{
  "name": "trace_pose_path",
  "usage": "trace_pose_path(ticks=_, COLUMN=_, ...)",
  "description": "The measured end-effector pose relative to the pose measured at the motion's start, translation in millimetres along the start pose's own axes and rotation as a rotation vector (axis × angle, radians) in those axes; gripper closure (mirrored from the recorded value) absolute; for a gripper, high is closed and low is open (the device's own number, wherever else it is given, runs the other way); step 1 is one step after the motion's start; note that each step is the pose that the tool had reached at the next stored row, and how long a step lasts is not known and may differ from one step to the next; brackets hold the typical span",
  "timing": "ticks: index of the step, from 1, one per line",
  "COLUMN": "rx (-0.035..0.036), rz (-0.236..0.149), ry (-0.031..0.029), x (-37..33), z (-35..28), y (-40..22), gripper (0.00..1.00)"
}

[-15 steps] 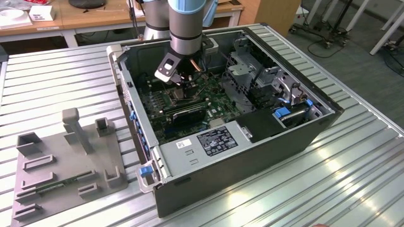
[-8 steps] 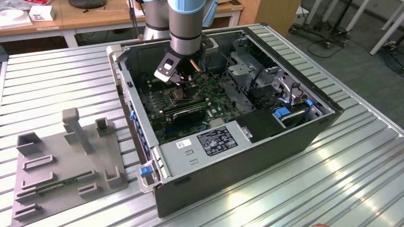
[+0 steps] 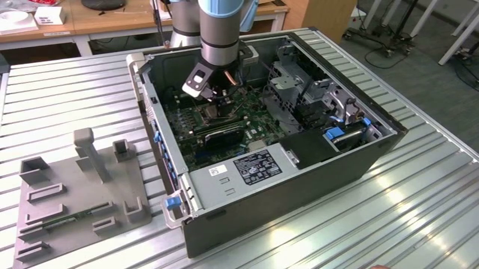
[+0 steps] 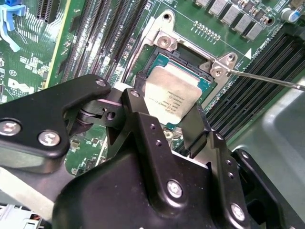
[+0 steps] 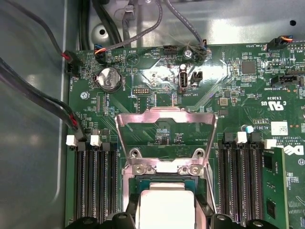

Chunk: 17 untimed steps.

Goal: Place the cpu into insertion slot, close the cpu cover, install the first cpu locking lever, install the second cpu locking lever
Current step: 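Place the cpu into insertion slot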

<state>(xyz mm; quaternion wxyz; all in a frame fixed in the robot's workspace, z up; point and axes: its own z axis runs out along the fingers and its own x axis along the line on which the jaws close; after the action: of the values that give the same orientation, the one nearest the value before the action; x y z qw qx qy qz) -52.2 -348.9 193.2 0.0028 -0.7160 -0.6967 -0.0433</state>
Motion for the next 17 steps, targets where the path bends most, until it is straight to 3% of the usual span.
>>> trace_pose_path(ticks=17, rx=-0.0022, rz=0.001, ry=0.0004, x=0.1, z=1.1, y=-1.8, gripper=0.46)
